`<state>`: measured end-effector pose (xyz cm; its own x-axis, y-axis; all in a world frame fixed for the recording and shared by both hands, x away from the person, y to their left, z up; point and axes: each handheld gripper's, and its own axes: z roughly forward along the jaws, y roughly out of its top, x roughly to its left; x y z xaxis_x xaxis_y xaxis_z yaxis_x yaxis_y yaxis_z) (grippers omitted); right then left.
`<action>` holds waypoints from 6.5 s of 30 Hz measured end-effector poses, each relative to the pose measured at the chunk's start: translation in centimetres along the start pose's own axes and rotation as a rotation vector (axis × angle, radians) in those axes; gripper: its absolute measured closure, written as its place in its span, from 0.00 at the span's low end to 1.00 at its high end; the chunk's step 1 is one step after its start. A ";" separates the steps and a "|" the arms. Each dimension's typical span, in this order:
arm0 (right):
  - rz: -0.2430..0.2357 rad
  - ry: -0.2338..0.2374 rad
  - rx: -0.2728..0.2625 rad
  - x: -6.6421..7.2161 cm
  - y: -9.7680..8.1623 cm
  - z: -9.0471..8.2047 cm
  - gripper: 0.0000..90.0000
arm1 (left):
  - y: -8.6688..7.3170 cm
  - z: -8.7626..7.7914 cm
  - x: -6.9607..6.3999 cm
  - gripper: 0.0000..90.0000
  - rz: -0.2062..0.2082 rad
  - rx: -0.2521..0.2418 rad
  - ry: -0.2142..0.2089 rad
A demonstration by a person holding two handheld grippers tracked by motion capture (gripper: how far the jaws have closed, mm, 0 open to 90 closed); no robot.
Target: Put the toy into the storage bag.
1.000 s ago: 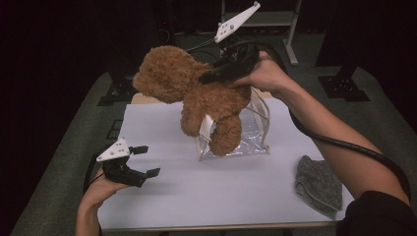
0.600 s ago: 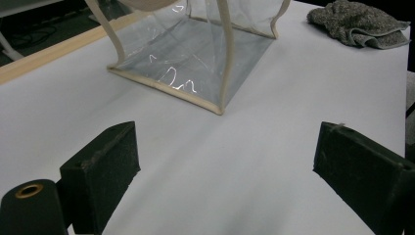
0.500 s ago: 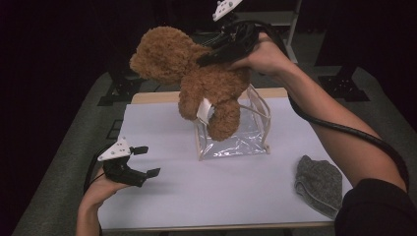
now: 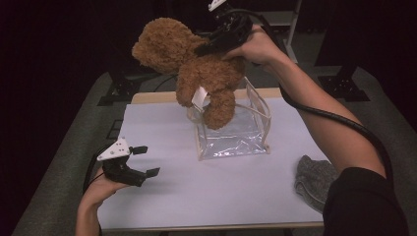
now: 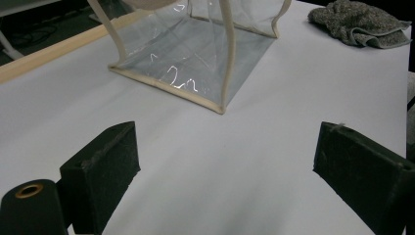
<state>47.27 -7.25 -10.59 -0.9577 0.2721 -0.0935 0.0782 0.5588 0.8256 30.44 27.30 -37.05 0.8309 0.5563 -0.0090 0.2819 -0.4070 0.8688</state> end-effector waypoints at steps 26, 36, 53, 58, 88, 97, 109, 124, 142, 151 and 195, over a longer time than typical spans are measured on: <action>0.055 -0.064 0.021 -4.7 1.3 2.2 0.81 | -0.2 0.0 0.1 0.09 -0.005 0.004 -0.007; 0.081 -0.087 0.025 -6.0 0.3 3.1 0.81 | -0.3 0.1 0.1 0.10 -0.006 0.007 -0.012; 0.128 -0.053 0.014 -3.2 -2.2 2.6 0.80 | 0.1 0.6 -0.5 0.09 0.010 0.012 -0.028; 0.183 -0.063 0.012 -4.3 -4.0 2.7 0.80 | 0.1 0.7 -0.5 0.09 0.019 0.021 -0.032; 0.333 -0.156 -0.070 -9.3 -4.1 1.7 0.80 | -0.2 1.3 0.0 0.09 0.004 0.037 -0.037; 0.351 -0.191 -0.098 -9.8 -4.3 1.6 0.80 | -0.2 1.4 -0.1 0.09 0.006 0.043 -0.042; 0.367 -0.226 -0.108 -9.8 -4.8 2.1 0.80 | -0.2 1.6 -0.2 0.09 0.010 0.046 -0.048; 0.200 -0.111 0.035 -6.3 -7.9 4.7 0.80 | -0.1 1.8 -0.5 0.09 0.019 0.048 -0.055; 0.156 -0.071 0.069 -4.5 -13.5 4.1 0.80 | 0.0 2.1 -0.7 0.09 0.027 0.062 -0.066; 0.169 -0.083 0.100 -4.2 -15.7 4.0 0.80 | 0.0 2.1 -0.8 0.09 0.025 0.063 -0.068; 0.159 -0.208 0.357 -3.4 -17.1 6.9 0.79 | -0.1 2.2 -1.1 0.09 0.025 0.068 -0.078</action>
<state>51.08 -12.32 -28.21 -0.8530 0.5077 -0.1211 0.3454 0.7230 0.5983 30.51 25.10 -38.26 0.8722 0.4883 -0.0288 0.2903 -0.4695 0.8338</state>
